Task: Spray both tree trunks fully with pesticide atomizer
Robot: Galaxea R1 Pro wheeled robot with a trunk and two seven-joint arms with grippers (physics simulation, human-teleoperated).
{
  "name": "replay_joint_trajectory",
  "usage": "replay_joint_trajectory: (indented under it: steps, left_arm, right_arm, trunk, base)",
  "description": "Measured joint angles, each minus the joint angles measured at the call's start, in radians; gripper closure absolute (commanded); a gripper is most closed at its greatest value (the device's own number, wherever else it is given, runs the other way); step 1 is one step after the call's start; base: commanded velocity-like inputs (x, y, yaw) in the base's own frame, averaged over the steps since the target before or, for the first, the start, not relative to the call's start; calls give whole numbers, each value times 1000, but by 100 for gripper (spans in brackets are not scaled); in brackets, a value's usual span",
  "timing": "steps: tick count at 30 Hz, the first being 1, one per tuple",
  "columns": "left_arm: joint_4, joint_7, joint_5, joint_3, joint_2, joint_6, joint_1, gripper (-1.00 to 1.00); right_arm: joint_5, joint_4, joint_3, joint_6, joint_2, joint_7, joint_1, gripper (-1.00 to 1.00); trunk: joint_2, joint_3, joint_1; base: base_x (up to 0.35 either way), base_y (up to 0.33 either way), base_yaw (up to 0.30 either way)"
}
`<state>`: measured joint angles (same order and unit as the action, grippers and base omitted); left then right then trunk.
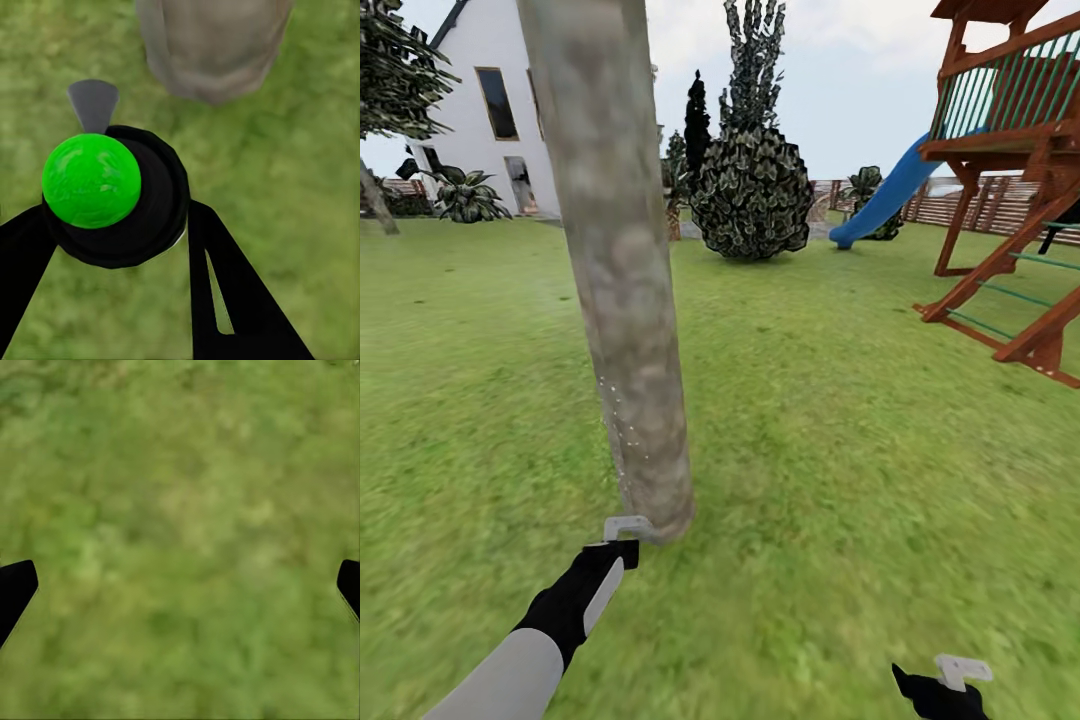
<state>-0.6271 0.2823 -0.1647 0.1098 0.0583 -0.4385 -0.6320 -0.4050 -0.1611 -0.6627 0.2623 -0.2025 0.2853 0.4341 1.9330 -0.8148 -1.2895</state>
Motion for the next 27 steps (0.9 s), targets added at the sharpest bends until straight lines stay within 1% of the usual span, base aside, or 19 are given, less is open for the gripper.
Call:
replay_joint_trajectory:
  steps: [5, 10, 12, 15, 16, 17, 19, 20, 21, 25, 27]
  left_arm:
    - [0, -1, -1, 1, 3, 0, 0, 100]
    - [0, -6, -2, 1, 5, -9, 0, 100]
    - [3, -6, -2, 1, 5, -14, 0, 100]
    - [21, -8, -2, 2, 5, -31, 0, 100]
    - [21, -8, -4, 2, 5, -59, -1, 100]
    - [14, -7, -8, 3, 10, -116, -2, 100]
    - [8, -6, -8, 4, 23, -156, -8, 100]
    - [6, -6, -8, 4, 29, -165, -10, 100]
    - [6, -6, -3, 3, 29, -169, -9, 100]
    - [8, -8, 4, -1, 15, -170, -3, 100]
    - [9, -7, 2, 0, 15, -168, -2, 100]
  right_arm:
    - [0, 0, 0, 0, 0, 0, 0, -100]
    - [0, 0, 0, 0, 0, 0, 0, -100]
    - [0, 0, 0, 0, 0, 0, 0, -100]
    - [0, 0, -1, 0, 0, 0, 0, -100]
    - [0, 0, -1, 0, 0, -1, 0, -100]
    - [0, 0, -1, 0, 0, -1, 0, -100]
    - [0, 0, -1, 0, 0, -1, 0, -100]
    - [0, 0, -1, 0, 0, 0, 0, -100]
    - [0, 0, -1, 0, 0, 0, 0, -100]
    - [1, 0, -1, 0, 0, 0, 0, -100]
    - [1, 0, -1, 0, 0, 0, 0, -100]
  trunk:
    - [0, 0, 0]
    - [0, 0, 0]
    - [0, 0, 0]
    - [0, 0, 0]
    - [0, 0, 0]
    - [0, 0, 0]
    - [0, 0, 0]
    - [0, 0, 0]
    - [0, 0, 0]
    - [0, 0, 0]
    - [0, 0, 0]
  base:
    - [65, -255, 83]
    - [1, -259, 237]
    - [0, -119, 176]
    - [0, -18, 26]
    - [0, -1, 2]
    - [0, -1, 1]
    - [0, 0, 0]
    - [0, 0, 0]
    - [0, 0, 0]
    - [206, -80, 0]
    - [194, -209, 4]
